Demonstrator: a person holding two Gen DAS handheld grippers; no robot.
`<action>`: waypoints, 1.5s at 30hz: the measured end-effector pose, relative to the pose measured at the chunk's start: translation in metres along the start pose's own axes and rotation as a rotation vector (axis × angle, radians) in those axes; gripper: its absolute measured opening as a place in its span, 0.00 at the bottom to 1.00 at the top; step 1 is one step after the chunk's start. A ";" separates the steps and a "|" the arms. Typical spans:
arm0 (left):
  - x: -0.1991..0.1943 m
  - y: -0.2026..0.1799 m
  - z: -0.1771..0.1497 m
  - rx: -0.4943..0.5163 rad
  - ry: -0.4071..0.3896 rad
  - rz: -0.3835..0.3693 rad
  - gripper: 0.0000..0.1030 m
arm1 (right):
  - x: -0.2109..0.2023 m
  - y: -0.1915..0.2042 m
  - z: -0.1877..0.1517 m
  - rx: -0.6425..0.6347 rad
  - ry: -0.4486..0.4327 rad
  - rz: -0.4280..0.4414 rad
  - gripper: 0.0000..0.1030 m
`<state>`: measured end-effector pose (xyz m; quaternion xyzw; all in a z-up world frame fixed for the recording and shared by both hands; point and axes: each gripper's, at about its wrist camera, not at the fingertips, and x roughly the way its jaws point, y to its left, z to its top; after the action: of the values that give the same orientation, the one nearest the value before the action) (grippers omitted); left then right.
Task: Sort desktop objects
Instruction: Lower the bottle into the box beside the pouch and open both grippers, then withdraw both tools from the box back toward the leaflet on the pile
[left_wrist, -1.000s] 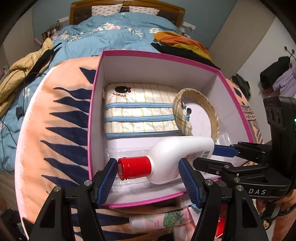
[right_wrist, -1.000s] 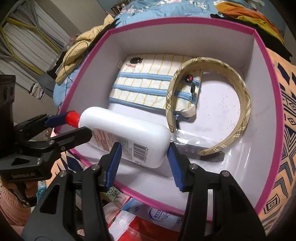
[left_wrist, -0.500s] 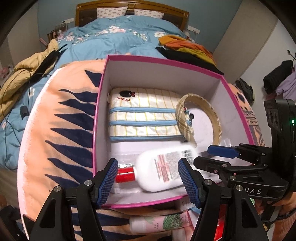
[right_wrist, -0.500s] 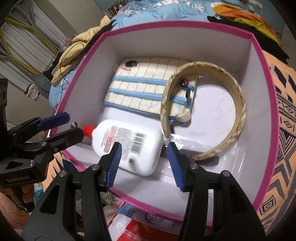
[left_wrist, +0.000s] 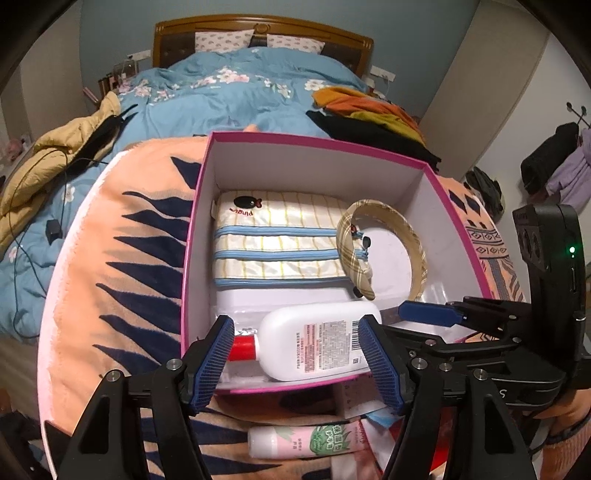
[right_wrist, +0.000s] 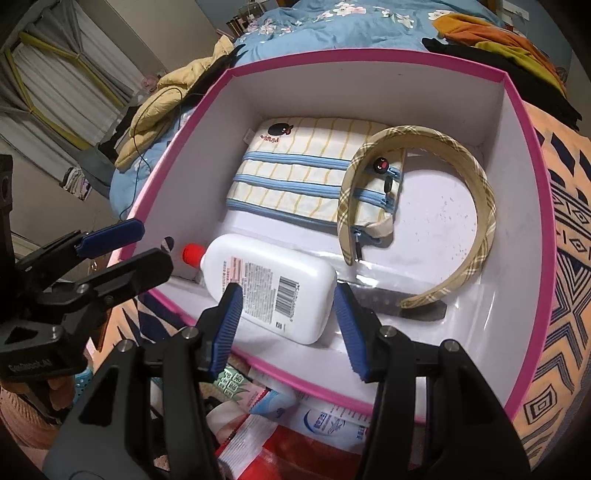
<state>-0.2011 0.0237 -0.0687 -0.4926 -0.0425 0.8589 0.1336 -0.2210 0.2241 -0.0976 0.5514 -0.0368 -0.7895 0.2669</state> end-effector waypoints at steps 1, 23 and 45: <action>-0.002 -0.001 -0.001 0.003 -0.007 0.007 0.73 | -0.002 0.000 -0.001 0.004 -0.005 0.001 0.53; -0.044 -0.023 -0.033 0.016 -0.090 0.017 0.79 | -0.048 0.008 -0.033 0.000 -0.118 0.046 0.54; -0.031 -0.015 -0.088 -0.036 0.017 -0.022 0.79 | -0.087 -0.049 -0.100 0.130 -0.146 0.018 0.55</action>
<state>-0.1081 0.0242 -0.0851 -0.5019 -0.0620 0.8522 0.1345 -0.1292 0.3298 -0.0797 0.5083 -0.1120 -0.8211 0.2344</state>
